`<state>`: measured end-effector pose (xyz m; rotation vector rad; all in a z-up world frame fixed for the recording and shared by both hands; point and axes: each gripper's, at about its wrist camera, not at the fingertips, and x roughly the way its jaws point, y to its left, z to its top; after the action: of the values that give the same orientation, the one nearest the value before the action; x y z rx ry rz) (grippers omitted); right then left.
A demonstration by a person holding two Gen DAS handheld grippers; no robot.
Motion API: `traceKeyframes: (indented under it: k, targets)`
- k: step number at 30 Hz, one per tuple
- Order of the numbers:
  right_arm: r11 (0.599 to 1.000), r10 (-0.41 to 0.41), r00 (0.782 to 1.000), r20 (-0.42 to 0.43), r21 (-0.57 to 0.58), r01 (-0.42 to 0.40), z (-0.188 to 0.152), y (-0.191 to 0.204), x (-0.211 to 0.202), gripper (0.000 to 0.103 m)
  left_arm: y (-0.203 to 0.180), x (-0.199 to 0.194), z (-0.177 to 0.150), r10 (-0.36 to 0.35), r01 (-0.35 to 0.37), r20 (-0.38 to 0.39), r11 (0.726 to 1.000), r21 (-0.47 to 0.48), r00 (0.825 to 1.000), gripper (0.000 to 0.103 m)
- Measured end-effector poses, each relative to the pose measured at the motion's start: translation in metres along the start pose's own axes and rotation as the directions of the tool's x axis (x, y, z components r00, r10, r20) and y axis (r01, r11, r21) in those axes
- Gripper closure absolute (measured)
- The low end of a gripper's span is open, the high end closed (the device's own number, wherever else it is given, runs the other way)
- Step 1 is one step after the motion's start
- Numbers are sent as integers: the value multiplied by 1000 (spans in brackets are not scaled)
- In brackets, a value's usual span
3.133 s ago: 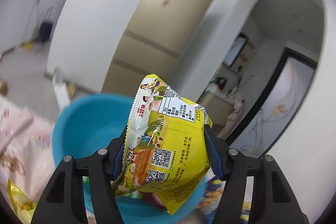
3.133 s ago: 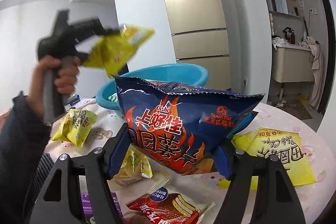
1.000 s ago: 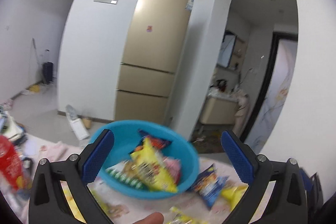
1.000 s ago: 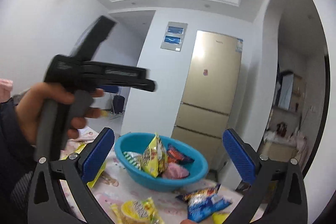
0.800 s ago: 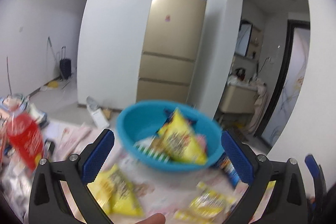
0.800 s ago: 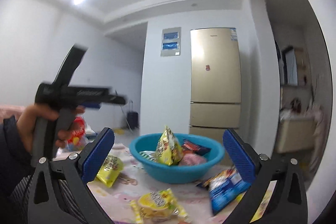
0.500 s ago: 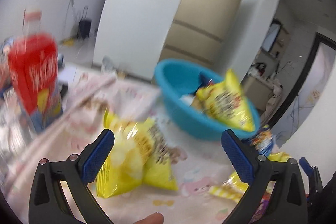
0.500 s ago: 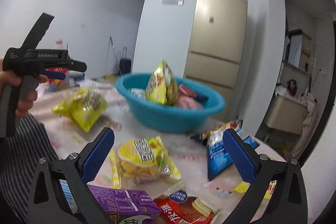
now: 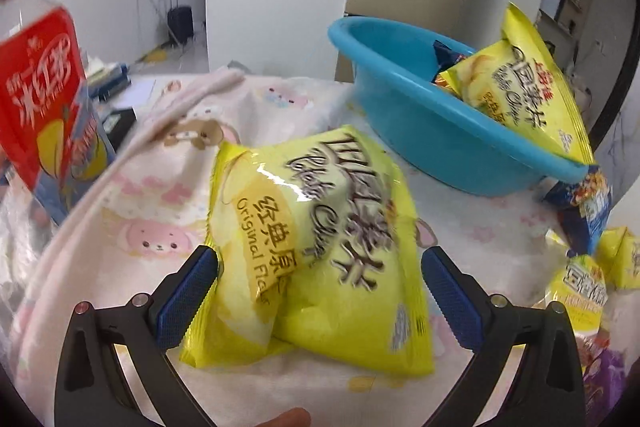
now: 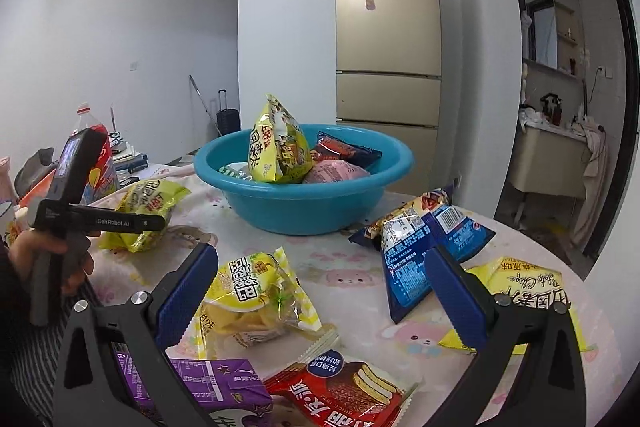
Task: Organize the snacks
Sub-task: 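Grasp the yellow Potato Chips bag with the left tool, then hold the chip bag in the left tool while the right tool grasps the purple juice box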
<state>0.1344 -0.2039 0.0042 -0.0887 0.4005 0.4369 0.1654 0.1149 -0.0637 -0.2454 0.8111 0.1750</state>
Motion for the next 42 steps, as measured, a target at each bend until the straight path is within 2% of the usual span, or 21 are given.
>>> traceKeyframes:
  k: [8,9,10,15,17,19,22,26,31,36,42]
  targets:
    - [1000,1,1000,-22,9,0,0,-1,3,0,13,11,-3,-36,33,-47,997,-69,998,0]
    - [1000,-1,1000,-25,10,1,-1,0,4,0,14,12,-3,-38,34,-52,997,-69,998,4]
    - [1000,-1,1000,-27,11,2,-1,-1,4,0,14,13,-2,-36,33,-54,997,-69,998,13]
    - [999,13,999,-42,41,-11,-2,-7,6,0,11,3,-3,-53,51,-21,997,-60,998,27]
    - [998,25,998,-54,57,-22,-2,-10,8,0,8,0,-3,-74,74,-11,996,-57,997,27]
    - [996,58,994,-89,77,-52,-4,-13,17,0,4,-5,-4,-65,66,9,997,-43,998,28]
    - [991,91,987,-133,107,-77,-7,-17,26,0,-1,-18,-3,-71,73,66,997,-24,995,28]
    - [985,148,980,-136,106,-134,-7,-12,20,0,-8,-29,-2,-60,61,117,998,-5,991,28]
    - [957,291,940,-179,62,-285,-10,9,6,0,-10,-27,0,-47,46,112,999,12,993,28]
    - [931,355,904,-237,-3,-366,-18,32,1,0,-9,-22,-1,-36,35,93,999,9,995,28]
    - [880,471,836,-281,81,-468,-25,30,0,0,-10,-20,-2,-34,33,87,999,8,996,28]
